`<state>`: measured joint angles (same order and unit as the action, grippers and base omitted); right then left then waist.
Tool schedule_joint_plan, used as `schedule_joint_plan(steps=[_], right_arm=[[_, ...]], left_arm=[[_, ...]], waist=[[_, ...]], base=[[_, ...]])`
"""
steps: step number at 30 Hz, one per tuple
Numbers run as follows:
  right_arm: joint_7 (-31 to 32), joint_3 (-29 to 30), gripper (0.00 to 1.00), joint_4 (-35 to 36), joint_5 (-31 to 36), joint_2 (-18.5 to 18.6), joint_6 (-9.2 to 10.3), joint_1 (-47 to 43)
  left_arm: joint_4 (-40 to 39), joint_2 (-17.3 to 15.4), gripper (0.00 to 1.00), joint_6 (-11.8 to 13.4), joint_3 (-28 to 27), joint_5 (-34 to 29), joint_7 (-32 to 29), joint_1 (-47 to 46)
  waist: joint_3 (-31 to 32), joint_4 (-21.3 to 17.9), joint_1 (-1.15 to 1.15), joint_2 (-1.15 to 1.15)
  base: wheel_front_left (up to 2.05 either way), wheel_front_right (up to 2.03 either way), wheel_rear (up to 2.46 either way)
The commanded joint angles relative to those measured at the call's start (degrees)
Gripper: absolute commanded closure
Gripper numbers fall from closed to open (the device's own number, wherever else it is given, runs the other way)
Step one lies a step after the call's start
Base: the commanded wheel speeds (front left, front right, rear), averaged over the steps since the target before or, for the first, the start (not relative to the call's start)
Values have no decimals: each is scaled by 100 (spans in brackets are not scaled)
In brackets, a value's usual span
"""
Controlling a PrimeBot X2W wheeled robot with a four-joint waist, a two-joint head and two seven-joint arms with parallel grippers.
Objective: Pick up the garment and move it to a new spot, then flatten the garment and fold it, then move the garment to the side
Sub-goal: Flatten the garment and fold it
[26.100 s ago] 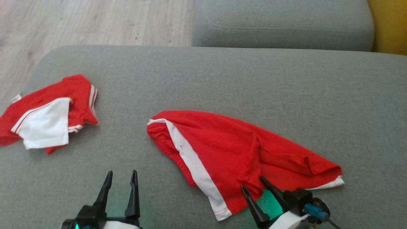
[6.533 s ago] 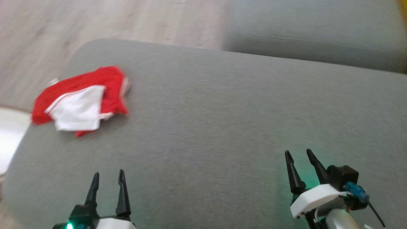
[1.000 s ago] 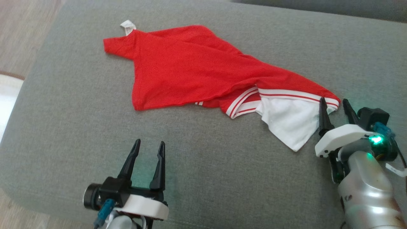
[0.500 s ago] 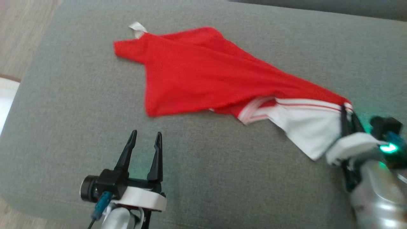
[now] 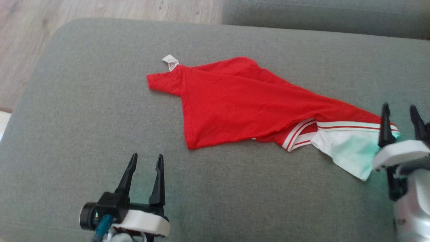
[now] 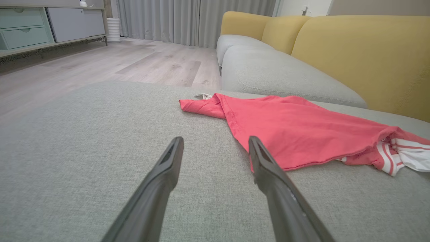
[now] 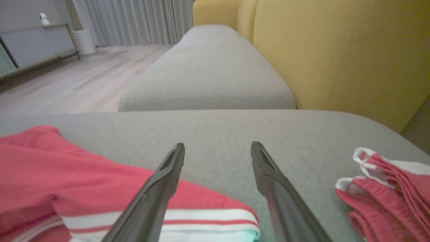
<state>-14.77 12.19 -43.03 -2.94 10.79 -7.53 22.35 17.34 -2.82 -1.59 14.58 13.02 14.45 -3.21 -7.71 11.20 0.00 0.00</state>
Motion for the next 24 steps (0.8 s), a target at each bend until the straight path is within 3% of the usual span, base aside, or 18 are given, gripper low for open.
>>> schedule_joint_plan(steps=[1,9,24], right_arm=[[-23,-151,0,436,57,-120,4,-10],[-23,-419,0,1485,-49,-719,4,-711],[-23,-1440,0,1531,-554,-790,4,-1669]], left_arm=[[-115,-6,0,-23,-234,-72,55,-46],[-53,-6,0,-6,-545,-160,55,72],[40,-6,0,-33,-933,-328,55,571]], waist=[[101,-69,0,0],[420,-348,0,0],[963,-633,0,0]], base=[[0,0,0],[0,0,0],[0,0,0]])
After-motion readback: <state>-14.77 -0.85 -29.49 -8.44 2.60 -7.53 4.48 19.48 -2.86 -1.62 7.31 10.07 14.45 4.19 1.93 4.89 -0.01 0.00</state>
